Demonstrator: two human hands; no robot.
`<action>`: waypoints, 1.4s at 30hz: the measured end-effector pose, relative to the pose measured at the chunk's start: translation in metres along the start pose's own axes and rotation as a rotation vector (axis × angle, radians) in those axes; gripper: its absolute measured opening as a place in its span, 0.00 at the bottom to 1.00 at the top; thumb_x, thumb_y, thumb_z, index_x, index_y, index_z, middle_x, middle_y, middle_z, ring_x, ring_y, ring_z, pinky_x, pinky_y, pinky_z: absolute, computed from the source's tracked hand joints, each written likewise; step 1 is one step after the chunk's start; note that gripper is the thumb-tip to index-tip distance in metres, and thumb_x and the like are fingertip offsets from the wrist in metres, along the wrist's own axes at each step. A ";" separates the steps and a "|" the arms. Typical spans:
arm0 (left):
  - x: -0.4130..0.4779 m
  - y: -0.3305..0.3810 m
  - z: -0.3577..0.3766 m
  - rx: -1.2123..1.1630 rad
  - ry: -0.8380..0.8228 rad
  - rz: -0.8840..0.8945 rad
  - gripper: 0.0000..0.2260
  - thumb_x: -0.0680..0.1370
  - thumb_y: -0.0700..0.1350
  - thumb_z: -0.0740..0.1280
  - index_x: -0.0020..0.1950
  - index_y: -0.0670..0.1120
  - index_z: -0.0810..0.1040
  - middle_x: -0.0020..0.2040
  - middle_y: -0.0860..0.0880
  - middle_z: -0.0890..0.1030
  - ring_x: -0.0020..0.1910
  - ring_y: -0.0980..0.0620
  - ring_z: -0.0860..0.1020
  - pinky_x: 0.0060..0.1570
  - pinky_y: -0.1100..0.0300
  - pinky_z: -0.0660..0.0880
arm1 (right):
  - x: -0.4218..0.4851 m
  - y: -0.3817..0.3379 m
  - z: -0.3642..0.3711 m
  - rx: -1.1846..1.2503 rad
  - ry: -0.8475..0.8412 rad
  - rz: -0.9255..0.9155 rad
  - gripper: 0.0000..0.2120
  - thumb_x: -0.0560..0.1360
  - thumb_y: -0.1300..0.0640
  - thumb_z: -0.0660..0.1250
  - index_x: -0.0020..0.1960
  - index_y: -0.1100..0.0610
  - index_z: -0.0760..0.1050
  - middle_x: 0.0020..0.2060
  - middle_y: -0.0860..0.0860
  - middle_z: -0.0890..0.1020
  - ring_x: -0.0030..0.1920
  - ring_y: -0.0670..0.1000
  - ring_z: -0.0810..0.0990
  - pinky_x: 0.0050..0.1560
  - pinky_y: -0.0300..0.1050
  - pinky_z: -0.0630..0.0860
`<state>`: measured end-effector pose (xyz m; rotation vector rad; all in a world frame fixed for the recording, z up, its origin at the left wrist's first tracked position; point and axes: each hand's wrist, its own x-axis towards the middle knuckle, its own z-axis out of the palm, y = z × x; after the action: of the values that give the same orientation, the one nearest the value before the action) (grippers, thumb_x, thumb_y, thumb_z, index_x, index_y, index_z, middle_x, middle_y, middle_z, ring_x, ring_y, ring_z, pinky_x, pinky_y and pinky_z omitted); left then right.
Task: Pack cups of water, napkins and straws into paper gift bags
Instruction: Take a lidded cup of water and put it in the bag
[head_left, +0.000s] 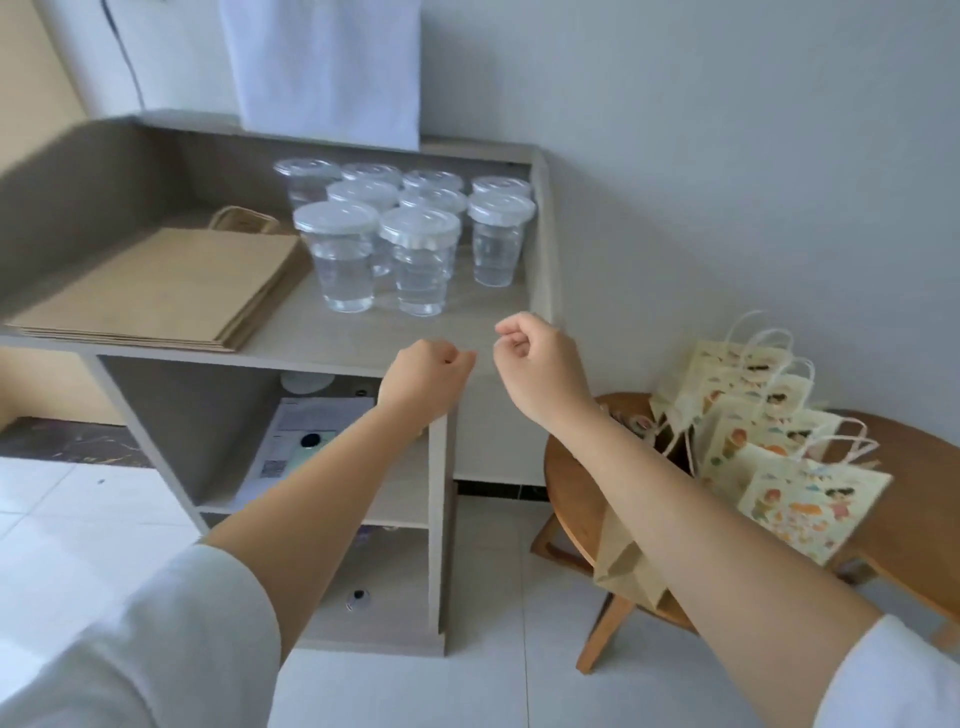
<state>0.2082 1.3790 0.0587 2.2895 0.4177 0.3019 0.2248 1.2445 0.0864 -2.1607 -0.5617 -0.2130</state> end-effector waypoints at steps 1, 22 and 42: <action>0.009 -0.007 -0.009 -0.009 0.033 -0.008 0.16 0.78 0.51 0.60 0.47 0.39 0.79 0.44 0.40 0.83 0.43 0.42 0.80 0.44 0.52 0.77 | 0.011 -0.009 0.009 0.003 -0.013 -0.033 0.12 0.77 0.61 0.60 0.59 0.59 0.75 0.50 0.51 0.78 0.45 0.46 0.73 0.47 0.36 0.67; 0.152 -0.033 -0.028 -0.376 0.028 0.013 0.35 0.71 0.47 0.71 0.73 0.50 0.57 0.62 0.51 0.75 0.58 0.48 0.75 0.48 0.59 0.68 | 0.162 -0.023 0.090 -0.274 0.163 -0.182 0.20 0.73 0.51 0.69 0.61 0.59 0.74 0.59 0.51 0.76 0.62 0.55 0.67 0.63 0.41 0.62; -0.068 0.020 0.033 -0.355 0.068 0.227 0.32 0.63 0.54 0.79 0.59 0.62 0.63 0.49 0.66 0.75 0.45 0.67 0.74 0.41 0.73 0.69 | -0.031 0.004 -0.068 -0.097 -0.134 -0.193 0.21 0.65 0.50 0.77 0.53 0.56 0.75 0.63 0.47 0.68 0.62 0.43 0.61 0.55 0.26 0.58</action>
<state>0.1613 1.3181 0.0450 1.9804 0.1233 0.5254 0.2023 1.1785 0.1136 -2.2257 -0.8545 -0.2048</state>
